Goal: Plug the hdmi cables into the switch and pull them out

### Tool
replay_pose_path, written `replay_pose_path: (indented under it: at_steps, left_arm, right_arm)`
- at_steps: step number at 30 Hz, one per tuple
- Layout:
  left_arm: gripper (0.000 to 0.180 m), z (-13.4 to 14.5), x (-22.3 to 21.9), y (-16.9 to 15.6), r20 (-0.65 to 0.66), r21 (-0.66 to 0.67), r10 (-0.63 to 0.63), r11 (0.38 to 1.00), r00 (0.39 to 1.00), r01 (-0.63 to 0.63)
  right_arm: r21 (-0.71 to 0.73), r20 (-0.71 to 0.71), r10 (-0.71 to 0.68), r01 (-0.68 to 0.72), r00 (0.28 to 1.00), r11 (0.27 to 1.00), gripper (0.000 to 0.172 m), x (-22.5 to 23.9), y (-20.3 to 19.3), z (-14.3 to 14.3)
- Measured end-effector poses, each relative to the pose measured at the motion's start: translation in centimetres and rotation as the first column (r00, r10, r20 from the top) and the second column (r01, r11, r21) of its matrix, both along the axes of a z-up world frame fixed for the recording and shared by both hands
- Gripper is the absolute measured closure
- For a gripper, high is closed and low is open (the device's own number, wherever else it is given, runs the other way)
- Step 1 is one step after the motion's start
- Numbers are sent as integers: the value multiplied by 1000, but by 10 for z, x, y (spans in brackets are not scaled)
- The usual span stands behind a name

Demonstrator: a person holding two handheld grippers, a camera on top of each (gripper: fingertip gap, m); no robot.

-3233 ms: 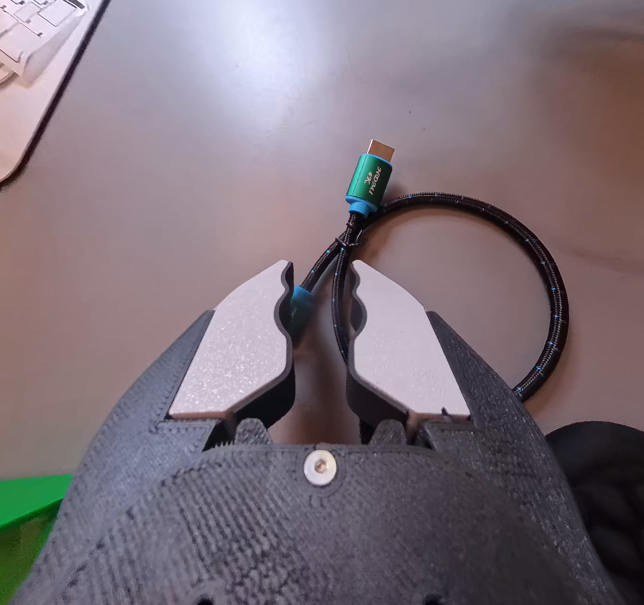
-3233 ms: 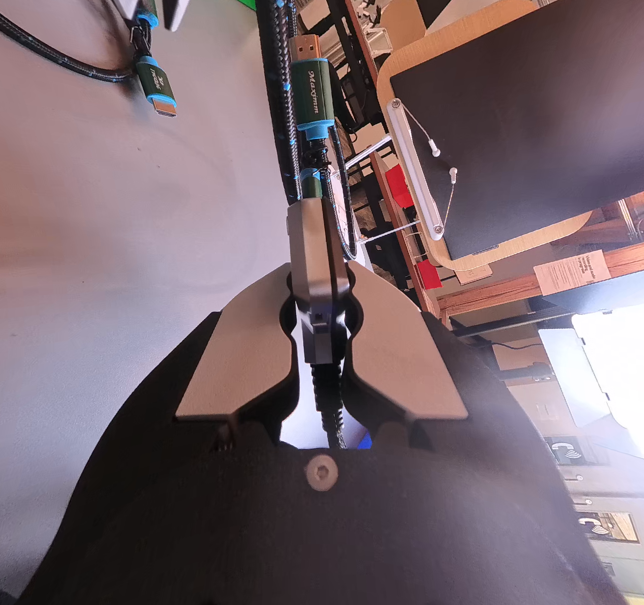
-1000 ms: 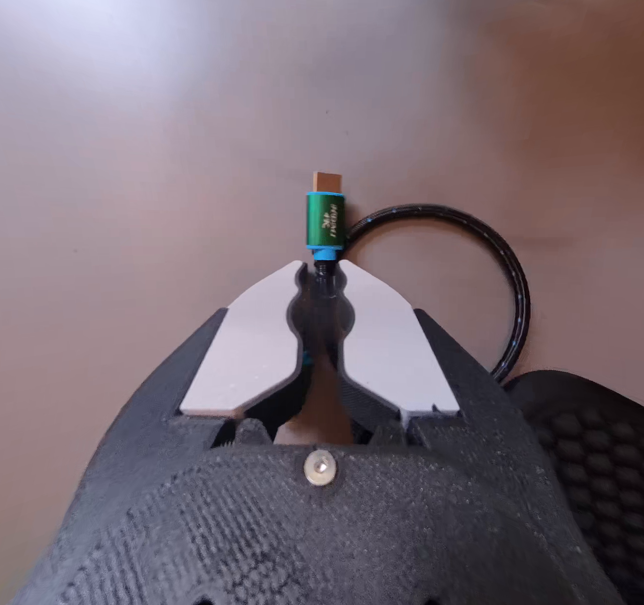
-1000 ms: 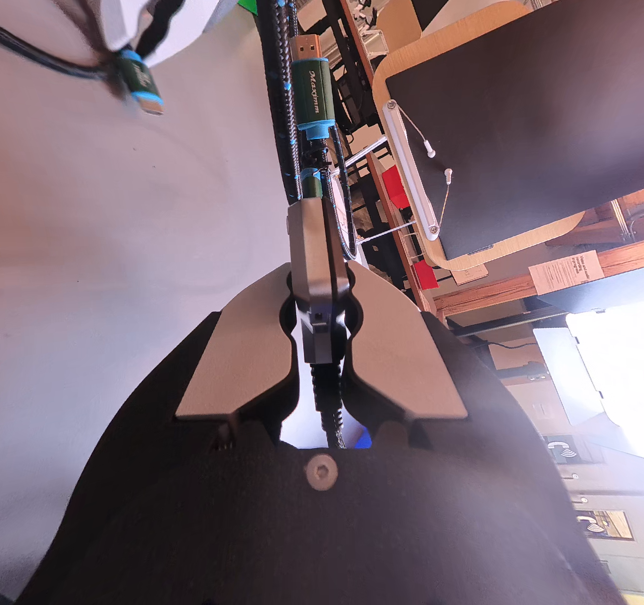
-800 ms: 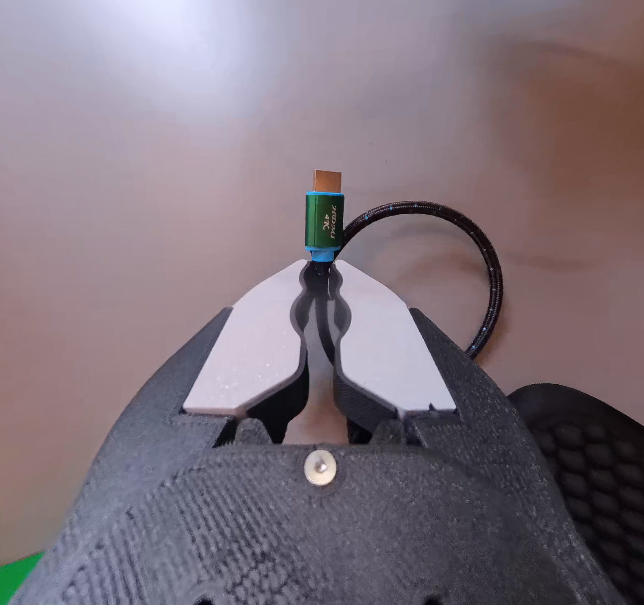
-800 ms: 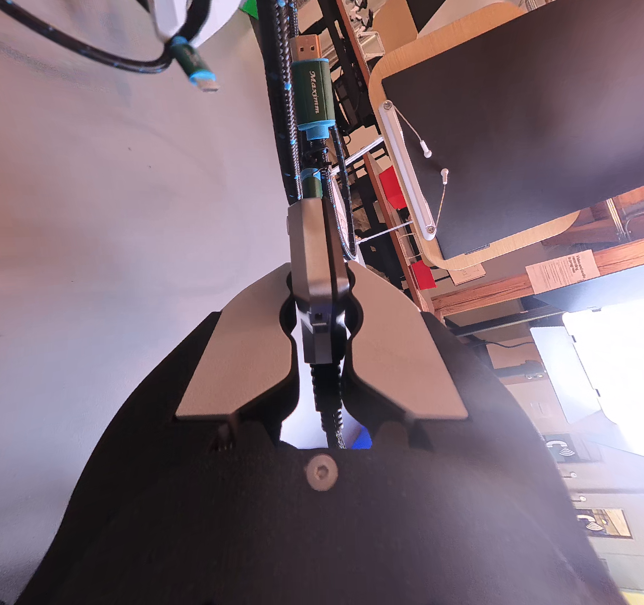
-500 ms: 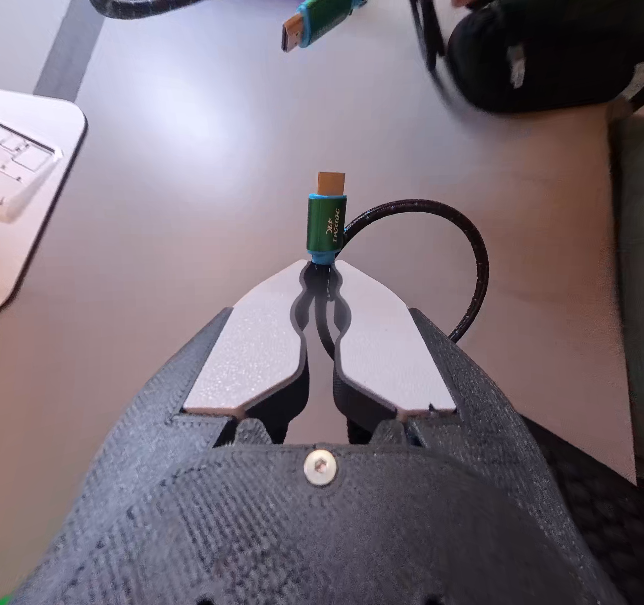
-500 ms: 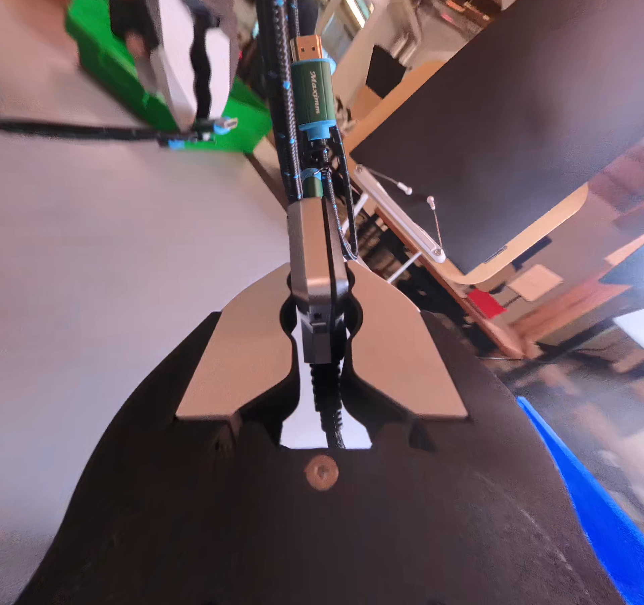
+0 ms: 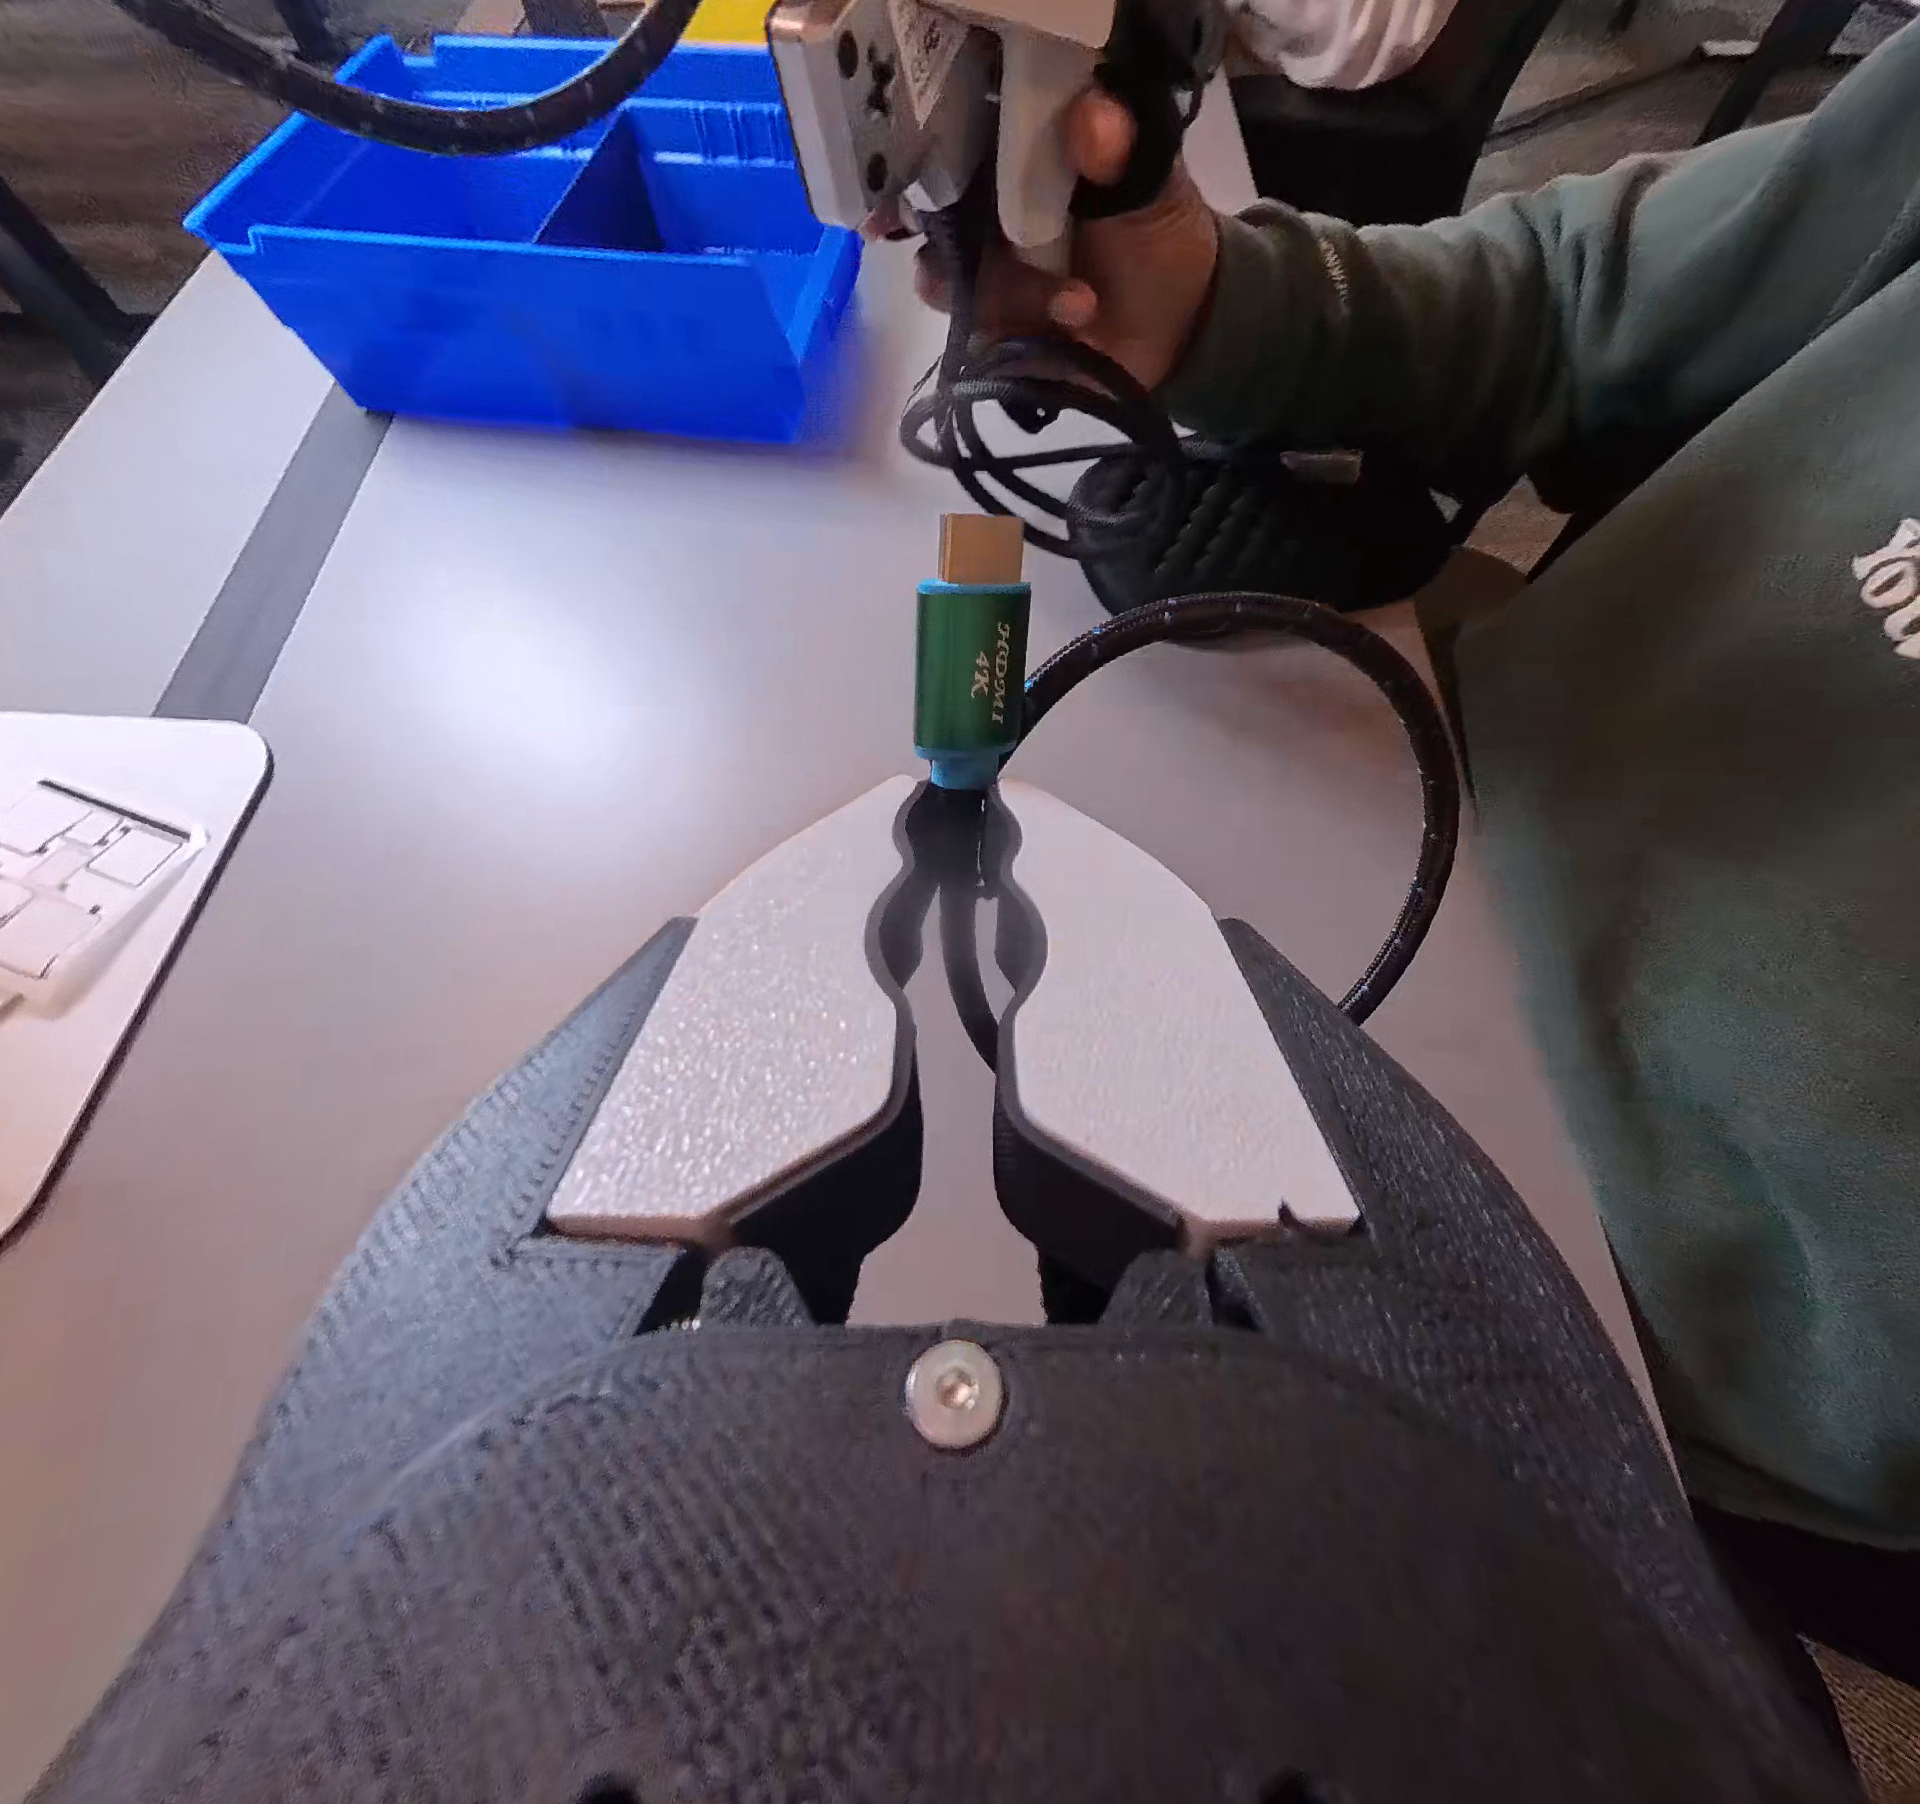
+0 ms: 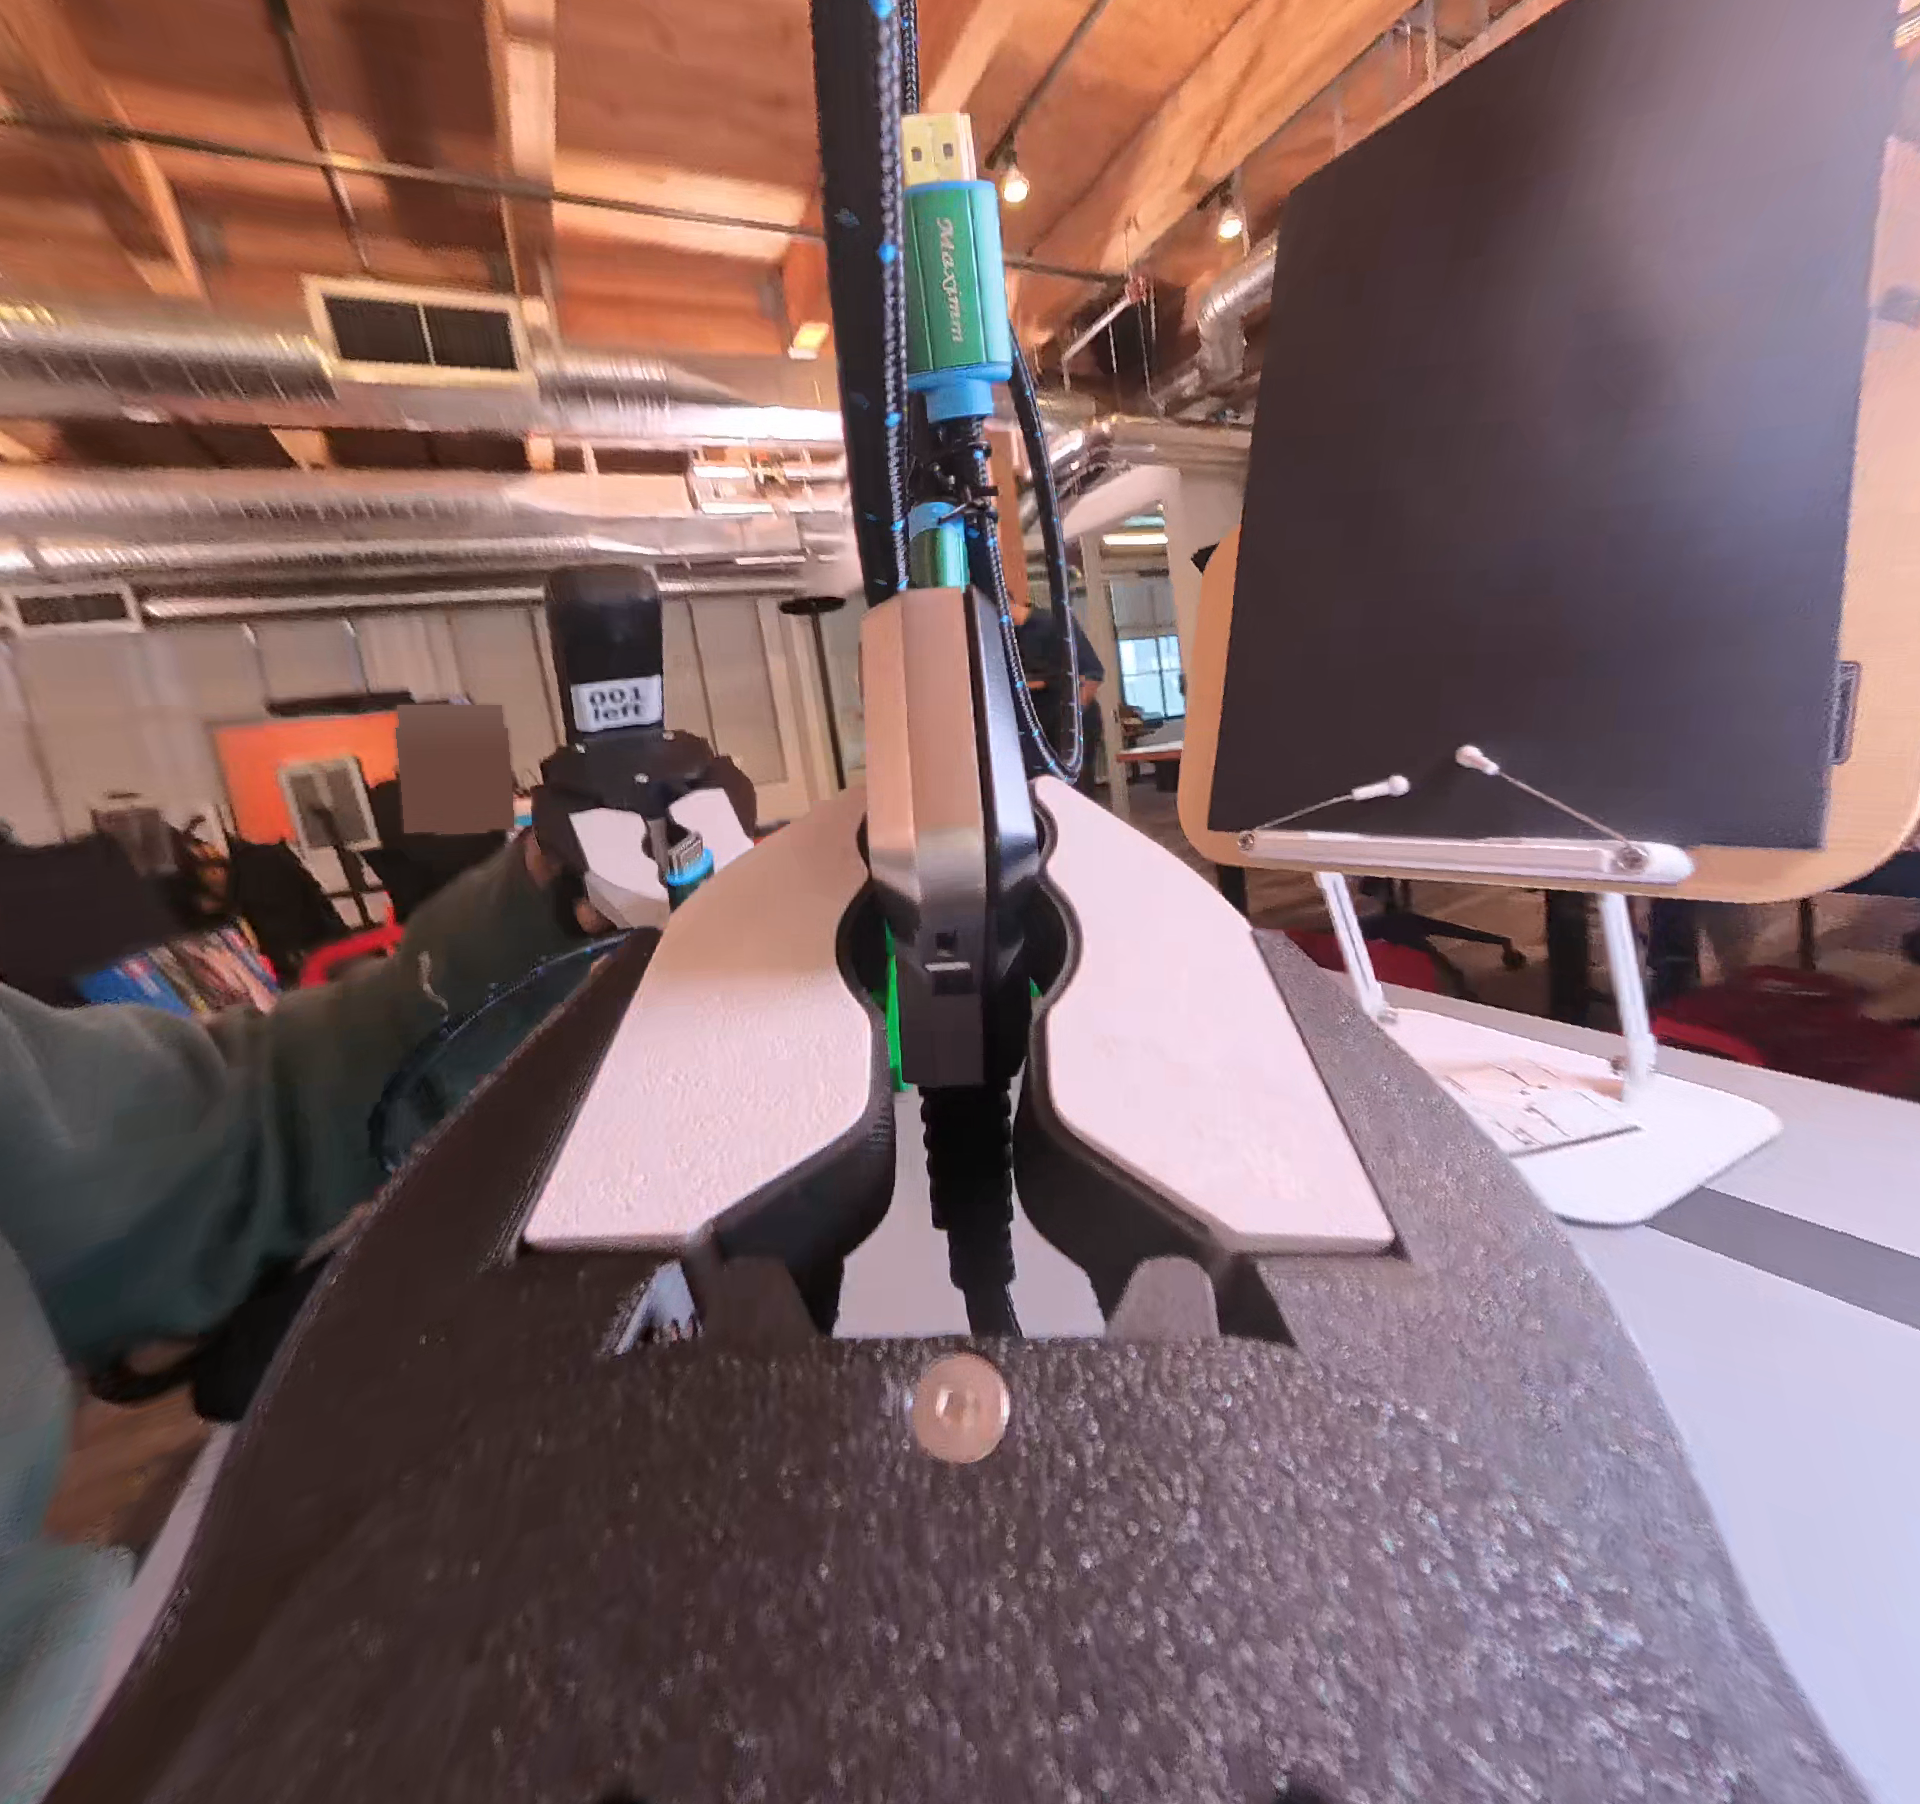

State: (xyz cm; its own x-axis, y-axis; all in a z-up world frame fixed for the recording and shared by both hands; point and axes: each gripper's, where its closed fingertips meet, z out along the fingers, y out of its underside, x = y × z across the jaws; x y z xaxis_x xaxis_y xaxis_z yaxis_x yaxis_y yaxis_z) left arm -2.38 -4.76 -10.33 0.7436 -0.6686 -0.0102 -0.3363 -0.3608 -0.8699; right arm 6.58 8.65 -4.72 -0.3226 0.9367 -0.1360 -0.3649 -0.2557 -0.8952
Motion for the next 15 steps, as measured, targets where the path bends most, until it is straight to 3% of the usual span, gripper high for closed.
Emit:
replay_pose_path:
  at_steps: [7, 15]
  left_arm:
    - [171, 17, 13, 7, 34, 74, -30, 997, 999, 28]
    - [172, 54, 9, 20, 137, 218, 35, 974, 990, -65]
  right_arm:
    - [-43, -25, 42, -43, 999, 998, 149, -2, 3, 2]
    - [-91, -20, 88, -90, 996, 992, 149, -6, 5, -10]
